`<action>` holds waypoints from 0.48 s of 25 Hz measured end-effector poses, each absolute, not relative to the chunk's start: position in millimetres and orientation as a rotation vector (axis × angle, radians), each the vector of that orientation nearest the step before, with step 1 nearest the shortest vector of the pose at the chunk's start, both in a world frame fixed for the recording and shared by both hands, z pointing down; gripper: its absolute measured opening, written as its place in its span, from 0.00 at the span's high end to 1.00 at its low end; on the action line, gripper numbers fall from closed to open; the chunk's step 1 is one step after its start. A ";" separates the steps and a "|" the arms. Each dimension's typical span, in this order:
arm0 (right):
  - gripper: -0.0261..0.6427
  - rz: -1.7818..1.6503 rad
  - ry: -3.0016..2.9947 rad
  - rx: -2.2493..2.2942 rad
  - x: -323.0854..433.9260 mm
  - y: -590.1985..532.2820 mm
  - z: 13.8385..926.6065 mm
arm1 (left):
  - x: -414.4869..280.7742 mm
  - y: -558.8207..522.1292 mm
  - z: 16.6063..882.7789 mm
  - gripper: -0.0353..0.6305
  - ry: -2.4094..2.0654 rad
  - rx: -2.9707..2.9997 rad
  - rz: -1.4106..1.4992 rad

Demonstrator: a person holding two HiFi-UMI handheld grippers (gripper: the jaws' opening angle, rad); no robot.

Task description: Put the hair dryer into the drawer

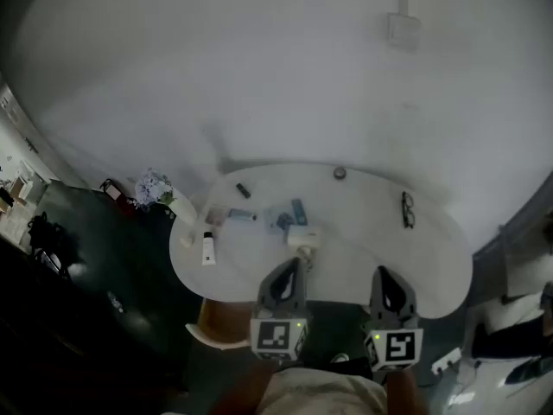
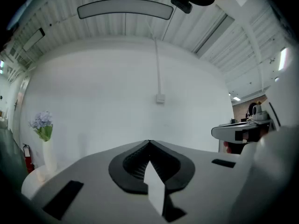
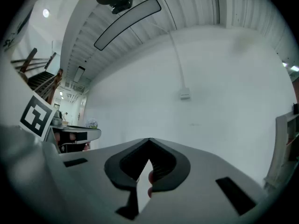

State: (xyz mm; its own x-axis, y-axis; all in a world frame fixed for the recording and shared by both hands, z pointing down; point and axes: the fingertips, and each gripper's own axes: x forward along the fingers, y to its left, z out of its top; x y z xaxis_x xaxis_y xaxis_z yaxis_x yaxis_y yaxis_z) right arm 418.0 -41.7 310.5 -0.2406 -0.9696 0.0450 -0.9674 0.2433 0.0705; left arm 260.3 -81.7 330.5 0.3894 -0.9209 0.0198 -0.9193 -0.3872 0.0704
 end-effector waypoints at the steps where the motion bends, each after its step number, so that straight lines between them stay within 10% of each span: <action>1: 0.96 -0.031 -2.411 1.879 414.7 -43.1 312.0 | 256.8 -83.0 329.8 0.94 -1.701 2.557 -0.043; 12: 0.96 0.023 -2.429 1.833 379.9 -54.6 324.6 | 214.5 -83.8 333.4 0.94 -1.752 2.515 -0.052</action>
